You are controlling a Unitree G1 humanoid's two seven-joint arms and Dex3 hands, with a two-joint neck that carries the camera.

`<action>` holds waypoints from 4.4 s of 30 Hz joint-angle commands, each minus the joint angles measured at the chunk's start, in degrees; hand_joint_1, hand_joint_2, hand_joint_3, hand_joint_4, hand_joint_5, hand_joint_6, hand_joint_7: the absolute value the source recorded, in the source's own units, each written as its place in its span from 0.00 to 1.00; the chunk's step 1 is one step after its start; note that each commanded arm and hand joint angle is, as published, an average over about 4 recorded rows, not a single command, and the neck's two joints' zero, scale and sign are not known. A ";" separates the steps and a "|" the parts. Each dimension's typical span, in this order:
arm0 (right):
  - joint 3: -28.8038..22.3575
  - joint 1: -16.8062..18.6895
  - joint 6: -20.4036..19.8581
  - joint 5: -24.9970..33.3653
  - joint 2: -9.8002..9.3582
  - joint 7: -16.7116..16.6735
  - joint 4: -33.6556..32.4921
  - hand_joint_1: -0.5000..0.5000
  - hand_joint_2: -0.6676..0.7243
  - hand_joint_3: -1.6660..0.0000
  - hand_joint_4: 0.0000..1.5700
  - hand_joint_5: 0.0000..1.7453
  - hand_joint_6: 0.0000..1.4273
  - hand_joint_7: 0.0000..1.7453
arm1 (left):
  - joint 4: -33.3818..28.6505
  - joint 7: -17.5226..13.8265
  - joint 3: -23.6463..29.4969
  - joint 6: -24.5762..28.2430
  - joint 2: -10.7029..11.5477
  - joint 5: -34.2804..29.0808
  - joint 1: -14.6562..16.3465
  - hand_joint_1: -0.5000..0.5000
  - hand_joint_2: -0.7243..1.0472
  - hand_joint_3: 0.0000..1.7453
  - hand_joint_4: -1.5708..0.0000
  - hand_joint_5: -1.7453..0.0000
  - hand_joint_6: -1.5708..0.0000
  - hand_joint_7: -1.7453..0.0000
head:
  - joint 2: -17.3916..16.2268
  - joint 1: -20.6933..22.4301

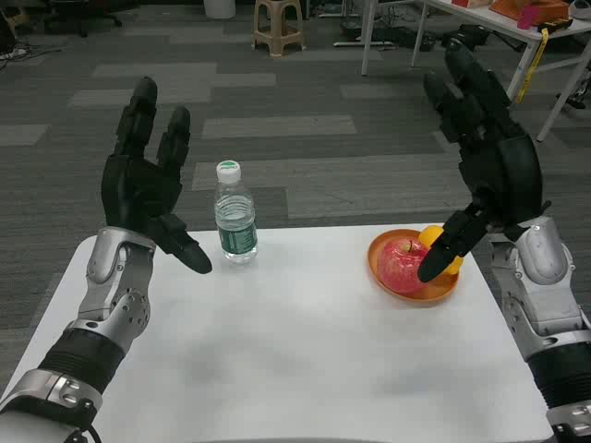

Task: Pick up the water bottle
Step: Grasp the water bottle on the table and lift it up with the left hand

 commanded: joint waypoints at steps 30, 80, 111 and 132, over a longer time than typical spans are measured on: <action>0.17 0.13 -0.75 0.90 -1.03 -3.04 -1.61 0.04 0.82 1.00 0.00 0.00 0.00 0.00 | -0.22 0.22 -1.21 -1.31 -0.85 0.31 0.09 0.00 0.00 0.05 1.00 1.00 1.00 1.00 | 2.17 -0.13; 1.62 -1.71 -1.11 0.76 0.44 -2.96 1.44 0.04 0.82 1.00 0.00 0.00 0.00 0.00 | 23.54 0.44 -0.29 17.94 5.21 3.61 -12.76 0.02 0.00 0.05 1.00 1.00 1.00 0.96 | 0.24 1.39; 4.14 -2.31 -1.19 0.83 0.50 -2.78 3.55 0.04 0.84 1.00 0.00 0.00 0.00 0.00 | 38.76 0.31 -17.41 18.20 1.26 1.13 -22.50 0.02 0.00 0.04 1.00 1.00 1.00 0.96 | -0.16 3.24; 5.22 -2.24 -1.19 0.85 0.79 -2.78 3.33 0.04 0.82 1.00 0.00 0.00 0.00 0.00 | 40.63 0.39 -27.75 19.43 1.61 0.71 -24.50 0.02 0.00 0.04 1.00 1.00 1.00 0.96 | -1.64 3.77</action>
